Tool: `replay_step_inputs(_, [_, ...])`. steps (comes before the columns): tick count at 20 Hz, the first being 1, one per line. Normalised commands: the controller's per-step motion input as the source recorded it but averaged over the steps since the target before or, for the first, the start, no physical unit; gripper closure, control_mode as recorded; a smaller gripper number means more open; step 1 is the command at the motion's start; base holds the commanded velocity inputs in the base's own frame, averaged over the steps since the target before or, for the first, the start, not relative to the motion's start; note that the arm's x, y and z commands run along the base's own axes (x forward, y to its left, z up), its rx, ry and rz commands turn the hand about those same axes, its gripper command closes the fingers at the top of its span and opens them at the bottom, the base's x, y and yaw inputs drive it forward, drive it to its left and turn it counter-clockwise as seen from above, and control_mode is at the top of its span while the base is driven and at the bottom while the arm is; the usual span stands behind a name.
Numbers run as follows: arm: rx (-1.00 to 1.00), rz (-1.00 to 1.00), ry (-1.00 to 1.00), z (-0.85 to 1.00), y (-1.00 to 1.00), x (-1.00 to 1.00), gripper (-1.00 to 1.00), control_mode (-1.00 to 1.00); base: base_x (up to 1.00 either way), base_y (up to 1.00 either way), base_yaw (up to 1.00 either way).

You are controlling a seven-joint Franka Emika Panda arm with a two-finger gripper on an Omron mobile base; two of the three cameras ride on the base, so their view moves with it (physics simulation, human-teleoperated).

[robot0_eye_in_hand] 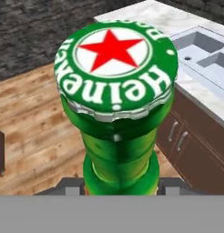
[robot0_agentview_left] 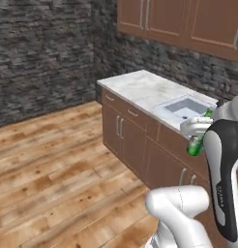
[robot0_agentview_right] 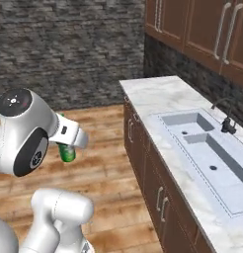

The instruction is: Place the drinks on the dining counter in a tight cluster.

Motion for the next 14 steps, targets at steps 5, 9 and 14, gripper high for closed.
replay_step_inputs(5, [0.00,0.00,0.00,0.00,0.00,0.00,1.00,1.00,0.52,0.00,0.77])
replay_step_inputs(9, [0.00,0.00,0.00,0.00,0.00,0.00,1.00,1.00,0.87,0.00,0.77])
replay_step_inputs(14, [0.00,0.00,0.00,0.00,0.00,0.00,1.00,1.00,1.00,-0.05,0.75])
